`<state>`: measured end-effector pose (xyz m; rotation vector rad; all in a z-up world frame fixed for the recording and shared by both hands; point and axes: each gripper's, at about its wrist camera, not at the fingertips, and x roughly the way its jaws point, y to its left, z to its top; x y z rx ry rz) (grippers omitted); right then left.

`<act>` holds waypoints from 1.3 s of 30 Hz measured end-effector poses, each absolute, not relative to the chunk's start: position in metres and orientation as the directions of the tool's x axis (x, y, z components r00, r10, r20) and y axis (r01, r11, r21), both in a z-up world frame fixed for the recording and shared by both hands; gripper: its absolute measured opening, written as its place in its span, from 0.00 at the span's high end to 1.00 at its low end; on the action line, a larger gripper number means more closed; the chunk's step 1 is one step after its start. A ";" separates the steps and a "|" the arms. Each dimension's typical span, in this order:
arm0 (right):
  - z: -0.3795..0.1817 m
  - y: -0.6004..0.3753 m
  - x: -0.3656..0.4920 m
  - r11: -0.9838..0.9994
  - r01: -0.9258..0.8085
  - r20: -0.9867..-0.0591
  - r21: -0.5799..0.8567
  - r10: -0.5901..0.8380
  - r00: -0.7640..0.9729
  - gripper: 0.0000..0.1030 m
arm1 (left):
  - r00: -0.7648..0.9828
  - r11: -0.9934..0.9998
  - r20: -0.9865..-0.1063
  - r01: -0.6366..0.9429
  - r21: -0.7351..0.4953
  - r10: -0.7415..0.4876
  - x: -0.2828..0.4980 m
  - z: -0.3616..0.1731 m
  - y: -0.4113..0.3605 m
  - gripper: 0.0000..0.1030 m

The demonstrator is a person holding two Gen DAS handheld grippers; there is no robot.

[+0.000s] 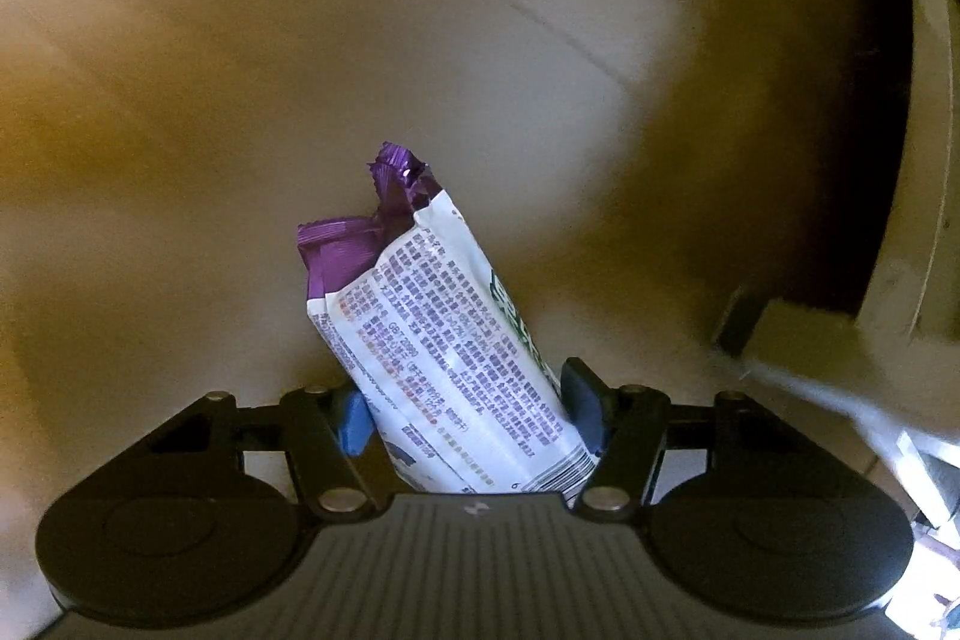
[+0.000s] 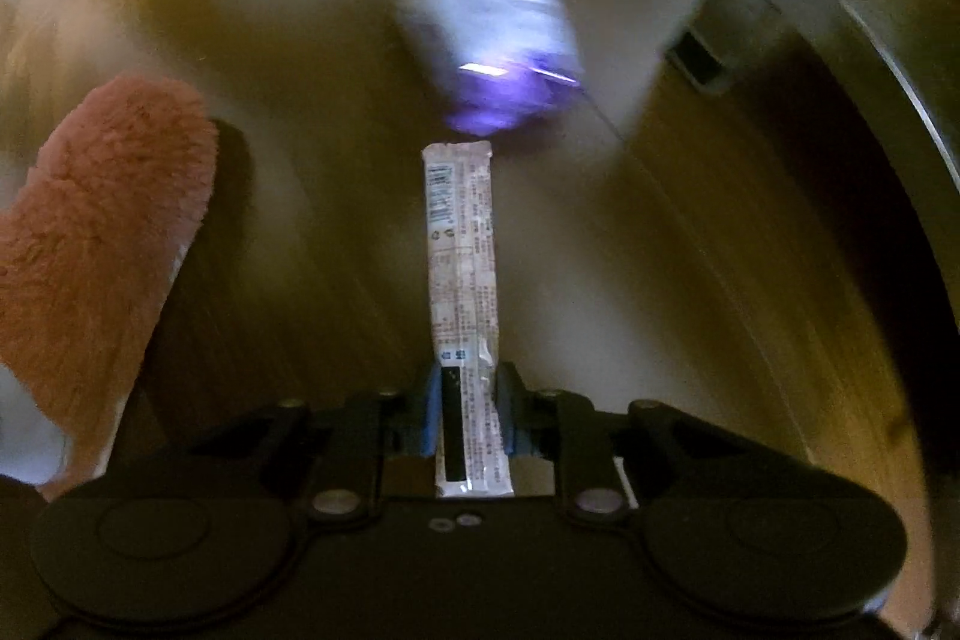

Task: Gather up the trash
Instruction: 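Lift snack bag and stick wrapper up over the teal wastebasket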

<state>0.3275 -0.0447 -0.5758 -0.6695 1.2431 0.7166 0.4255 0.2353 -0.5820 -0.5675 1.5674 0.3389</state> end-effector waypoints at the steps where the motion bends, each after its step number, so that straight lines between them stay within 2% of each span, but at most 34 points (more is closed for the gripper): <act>1: -0.570 -0.050 0.328 0.628 -0.775 -0.979 -0.063 0.111 0.169 0.82 | -0.013 0.834 -0.990 -0.540 -0.110 -0.139 0.418 -0.577 0.239 0.39; 9: -0.488 -0.061 0.319 0.737 -0.673 -0.965 -0.059 0.129 0.227 0.82 | 0.028 0.850 -0.994 -0.516 -0.104 -0.104 0.359 -0.506 0.255 0.39; 18: -0.359 -0.063 0.283 0.810 -0.586 -0.912 -0.013 0.231 0.339 0.82 | 0.213 0.889 -0.973 -0.422 -0.178 -0.093 0.324 -0.360 0.238 0.39; 28: -0.228 -0.088 0.239 0.843 -0.537 -0.793 -0.029 0.308 0.526 0.82 | 0.385 0.946 -0.921 -0.273 -0.173 -0.057 0.295 -0.224 0.184 0.39; 39: -0.097 -0.134 0.212 0.863 -0.505 -0.636 -0.001 0.389 0.666 0.82 | 0.598 0.982 -0.801 -0.139 -0.132 -0.023 0.287 -0.084 0.109 0.39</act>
